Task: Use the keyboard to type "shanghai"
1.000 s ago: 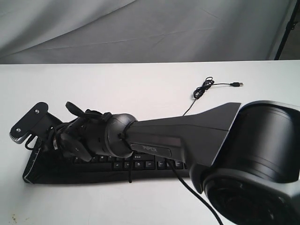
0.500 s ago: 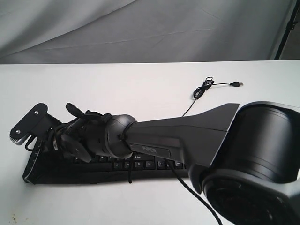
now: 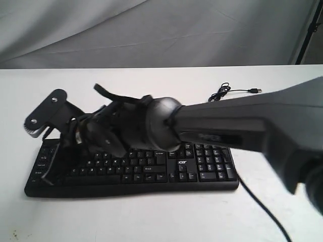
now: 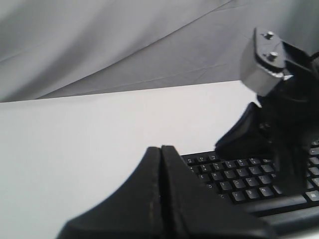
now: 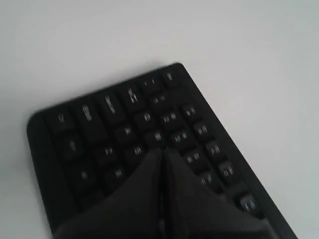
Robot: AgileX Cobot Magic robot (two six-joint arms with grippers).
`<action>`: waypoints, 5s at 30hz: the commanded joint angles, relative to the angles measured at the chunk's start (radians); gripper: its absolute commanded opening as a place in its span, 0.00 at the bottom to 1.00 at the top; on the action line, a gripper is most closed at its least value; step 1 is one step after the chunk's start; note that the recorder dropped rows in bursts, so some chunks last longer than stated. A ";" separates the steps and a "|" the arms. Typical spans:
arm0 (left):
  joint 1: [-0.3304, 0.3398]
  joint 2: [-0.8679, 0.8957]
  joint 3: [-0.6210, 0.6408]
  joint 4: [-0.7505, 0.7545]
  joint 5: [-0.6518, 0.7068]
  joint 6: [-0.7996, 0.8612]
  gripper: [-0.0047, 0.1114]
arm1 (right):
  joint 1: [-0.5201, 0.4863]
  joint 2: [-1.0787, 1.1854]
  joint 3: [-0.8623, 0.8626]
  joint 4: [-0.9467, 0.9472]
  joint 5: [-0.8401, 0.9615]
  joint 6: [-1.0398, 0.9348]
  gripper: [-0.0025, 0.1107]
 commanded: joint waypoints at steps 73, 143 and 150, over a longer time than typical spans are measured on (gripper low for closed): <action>-0.004 -0.003 0.004 0.005 -0.003 -0.003 0.04 | -0.042 -0.019 0.197 0.094 -0.038 -0.025 0.02; -0.004 -0.003 0.004 0.005 -0.003 -0.003 0.04 | -0.031 0.047 0.121 0.084 -0.127 -0.048 0.02; -0.004 -0.003 0.004 0.005 -0.003 -0.003 0.04 | -0.031 0.047 0.121 0.084 -0.129 -0.050 0.02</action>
